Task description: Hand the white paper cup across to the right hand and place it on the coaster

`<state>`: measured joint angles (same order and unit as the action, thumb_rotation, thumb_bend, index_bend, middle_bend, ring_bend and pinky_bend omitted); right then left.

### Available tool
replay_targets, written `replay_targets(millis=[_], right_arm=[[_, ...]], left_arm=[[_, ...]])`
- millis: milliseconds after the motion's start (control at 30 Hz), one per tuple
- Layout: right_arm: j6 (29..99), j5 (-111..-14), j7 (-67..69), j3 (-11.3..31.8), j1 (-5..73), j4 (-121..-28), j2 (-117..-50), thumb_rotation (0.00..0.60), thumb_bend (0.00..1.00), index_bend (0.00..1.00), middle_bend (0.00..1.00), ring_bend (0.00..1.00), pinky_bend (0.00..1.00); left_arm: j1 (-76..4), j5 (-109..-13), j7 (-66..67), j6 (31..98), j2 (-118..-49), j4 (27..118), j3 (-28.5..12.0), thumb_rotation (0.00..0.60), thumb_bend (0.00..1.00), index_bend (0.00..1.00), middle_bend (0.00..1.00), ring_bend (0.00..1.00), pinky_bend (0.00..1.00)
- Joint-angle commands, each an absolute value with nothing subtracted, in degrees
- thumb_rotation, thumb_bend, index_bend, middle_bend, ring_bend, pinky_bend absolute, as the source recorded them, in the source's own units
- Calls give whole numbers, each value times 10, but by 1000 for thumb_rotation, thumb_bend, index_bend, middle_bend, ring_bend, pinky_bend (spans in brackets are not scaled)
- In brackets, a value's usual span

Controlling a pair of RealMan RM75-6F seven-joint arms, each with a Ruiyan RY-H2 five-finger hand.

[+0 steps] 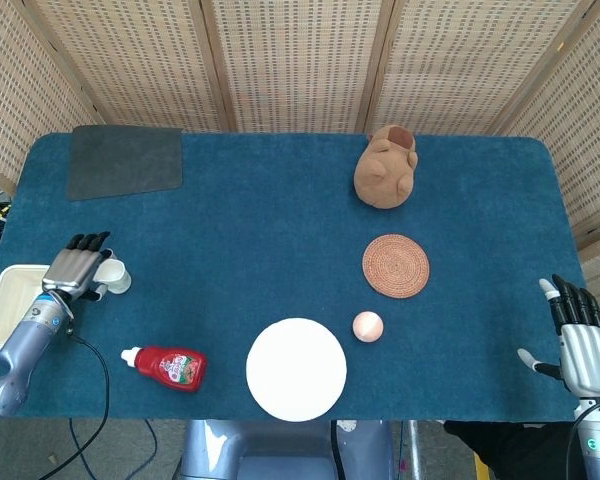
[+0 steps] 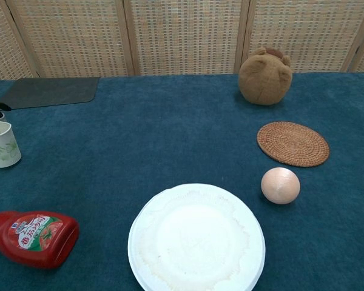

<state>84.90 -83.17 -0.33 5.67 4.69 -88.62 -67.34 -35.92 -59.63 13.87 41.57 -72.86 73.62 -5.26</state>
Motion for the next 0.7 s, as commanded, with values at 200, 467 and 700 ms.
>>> replay_targets(millis=[200,467,700], right_arm=[[850,-830,4,58,46,-885,-672,600,16,0,0,0,0],[848,-822,22,62,45,-877,-670,600,16,0,0,0,0],[830,-802,40,67,48,-860,-672,600,17,0,0,0,0]], left_arm=[[-399,-598,187,445,-703,827,-85,600,384,352,0,0,0],[-474,-524,293,450,-712,900,-115,600,384,352,0,0,0],[-568,-408,400,458,-766,896,-132,600,384,352,0,0,0]])
